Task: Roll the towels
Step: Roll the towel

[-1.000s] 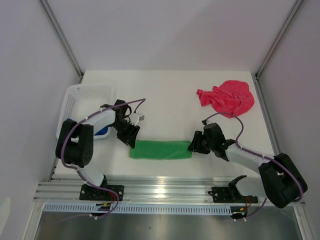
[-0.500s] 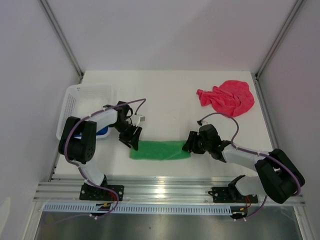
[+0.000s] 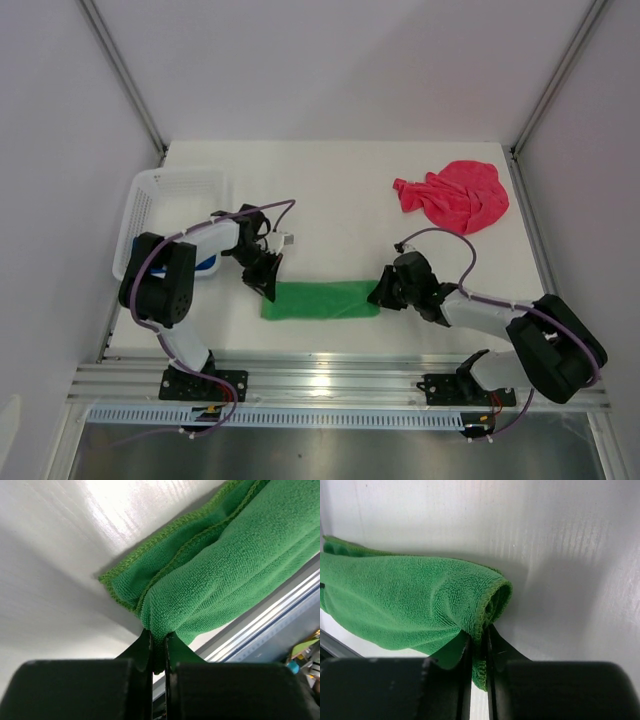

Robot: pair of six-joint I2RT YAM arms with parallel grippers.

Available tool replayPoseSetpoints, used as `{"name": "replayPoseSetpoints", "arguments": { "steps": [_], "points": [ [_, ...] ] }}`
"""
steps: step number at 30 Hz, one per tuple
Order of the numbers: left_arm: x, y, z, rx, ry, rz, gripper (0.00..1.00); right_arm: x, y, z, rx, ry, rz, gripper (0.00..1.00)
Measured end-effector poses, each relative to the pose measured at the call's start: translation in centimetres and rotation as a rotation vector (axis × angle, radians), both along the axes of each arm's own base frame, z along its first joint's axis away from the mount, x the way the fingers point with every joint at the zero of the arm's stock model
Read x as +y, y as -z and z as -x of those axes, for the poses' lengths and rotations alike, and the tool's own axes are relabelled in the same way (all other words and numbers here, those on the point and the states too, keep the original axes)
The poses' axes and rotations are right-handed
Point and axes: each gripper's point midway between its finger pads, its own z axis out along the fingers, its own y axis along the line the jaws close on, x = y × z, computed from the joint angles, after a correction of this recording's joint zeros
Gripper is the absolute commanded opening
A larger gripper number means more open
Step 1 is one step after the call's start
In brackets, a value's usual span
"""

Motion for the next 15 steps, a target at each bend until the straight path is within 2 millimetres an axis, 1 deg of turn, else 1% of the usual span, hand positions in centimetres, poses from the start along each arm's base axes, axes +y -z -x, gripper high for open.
{"name": "replayPoseSetpoints", "arguments": {
  "steps": [1, 2, 10, 12, 15],
  "points": [
    [0.0, 0.0, 0.0, 0.001, -0.002, 0.005, 0.0, -0.1, -0.1, 0.1, 0.0, 0.001, 0.002, 0.04],
    [-0.1, -0.1, 0.0, 0.002, -0.004, 0.016, 0.01, -0.3, -0.2, 0.3, 0.002, 0.003, 0.004, 0.0],
    [-0.7, -0.8, -0.2, 0.007, -0.015, 0.075, 0.01, -1.2, -0.9, 1.5, 0.015, -0.017, 0.039, 0.0],
    [-0.7, -1.5, -0.5, -0.018, -0.013, 0.08, 0.01, -1.0, -1.4, 1.4, 0.01, -0.024, 0.04, 0.0],
    [-0.9, -3.6, -1.5, -0.093, 0.0, 0.098, 0.01, -0.6, -2.7, 1.0, -0.017, -0.035, 0.031, 0.0]
  ]
}}
